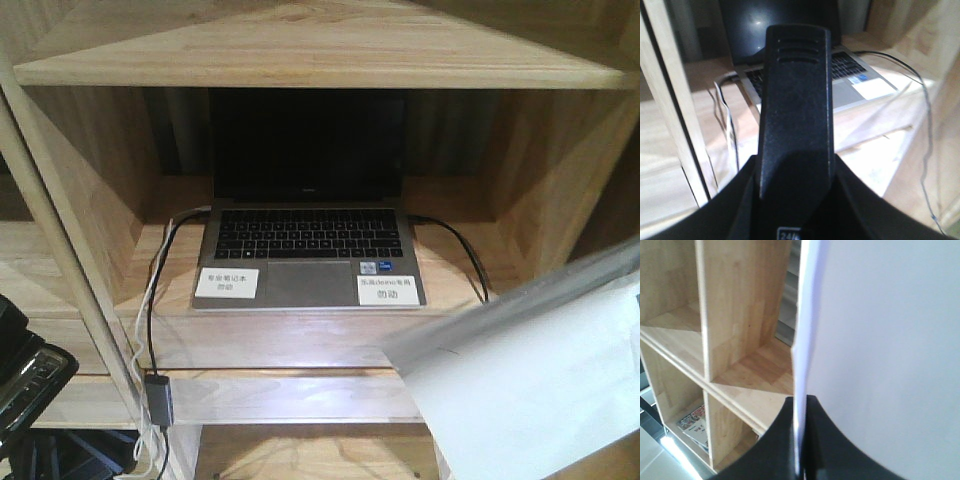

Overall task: Grab stapler and paper to desk for stapling
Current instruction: 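Hold stapler and paper while the base drives toward the wooden desk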

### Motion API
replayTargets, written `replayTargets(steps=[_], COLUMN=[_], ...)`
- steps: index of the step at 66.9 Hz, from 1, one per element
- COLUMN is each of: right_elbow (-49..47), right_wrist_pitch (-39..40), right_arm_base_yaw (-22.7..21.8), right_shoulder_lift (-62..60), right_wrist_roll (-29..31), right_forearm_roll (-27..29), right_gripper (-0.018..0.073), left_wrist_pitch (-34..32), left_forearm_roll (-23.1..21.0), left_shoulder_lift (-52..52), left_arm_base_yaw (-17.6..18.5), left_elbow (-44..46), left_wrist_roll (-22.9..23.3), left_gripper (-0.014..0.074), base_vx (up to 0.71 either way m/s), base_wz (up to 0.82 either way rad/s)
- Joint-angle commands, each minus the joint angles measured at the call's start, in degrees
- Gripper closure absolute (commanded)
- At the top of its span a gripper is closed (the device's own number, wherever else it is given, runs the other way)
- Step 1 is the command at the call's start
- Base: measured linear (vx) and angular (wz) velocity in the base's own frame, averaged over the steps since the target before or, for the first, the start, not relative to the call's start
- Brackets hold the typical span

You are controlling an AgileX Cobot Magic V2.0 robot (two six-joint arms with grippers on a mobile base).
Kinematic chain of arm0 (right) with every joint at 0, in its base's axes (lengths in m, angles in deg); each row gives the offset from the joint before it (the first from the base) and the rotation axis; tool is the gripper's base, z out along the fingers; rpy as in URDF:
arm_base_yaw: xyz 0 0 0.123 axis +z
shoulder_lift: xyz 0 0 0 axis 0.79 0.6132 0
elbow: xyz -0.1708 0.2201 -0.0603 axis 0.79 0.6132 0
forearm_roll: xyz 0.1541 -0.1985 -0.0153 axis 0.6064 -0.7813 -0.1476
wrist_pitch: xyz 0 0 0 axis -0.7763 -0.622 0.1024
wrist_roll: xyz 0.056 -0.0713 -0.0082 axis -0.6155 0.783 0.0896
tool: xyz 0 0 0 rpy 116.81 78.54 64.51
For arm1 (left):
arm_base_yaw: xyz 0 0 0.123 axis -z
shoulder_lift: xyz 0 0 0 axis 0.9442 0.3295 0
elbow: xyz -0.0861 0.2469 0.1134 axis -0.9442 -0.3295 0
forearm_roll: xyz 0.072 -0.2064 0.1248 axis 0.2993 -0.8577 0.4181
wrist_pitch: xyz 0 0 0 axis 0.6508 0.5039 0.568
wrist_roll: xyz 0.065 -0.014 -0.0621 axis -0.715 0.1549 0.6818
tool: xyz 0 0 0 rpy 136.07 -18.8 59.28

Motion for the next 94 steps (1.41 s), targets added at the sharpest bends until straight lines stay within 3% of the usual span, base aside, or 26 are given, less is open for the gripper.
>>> replayTargets(steps=[1,94], right_elbow=[-1.66,-1.66], right_wrist_pitch=[3.98,4.0], right_arm_base_yaw=[-0.09,-0.09], right_shoulder_lift=[0.25,0.25], right_wrist_roll=[0.74,0.74], right_forearm_roll=[-0.22,-0.28], right_gripper=[0.0564,0.0564], left_wrist_pitch=[-6.8,-6.8], left_forearm_roll=[-0.63,-0.63], left_shoulder_lift=[0.44,0.44], left_arm_base_yaw=[0.28,0.28], left_elbow=[1.72,1.72], left_wrist_roll=[0.0,0.0], left_gripper=[0.0603,0.0603], base_vx=[-0.14,-0.12], base_wz=[-0.06,0.03])
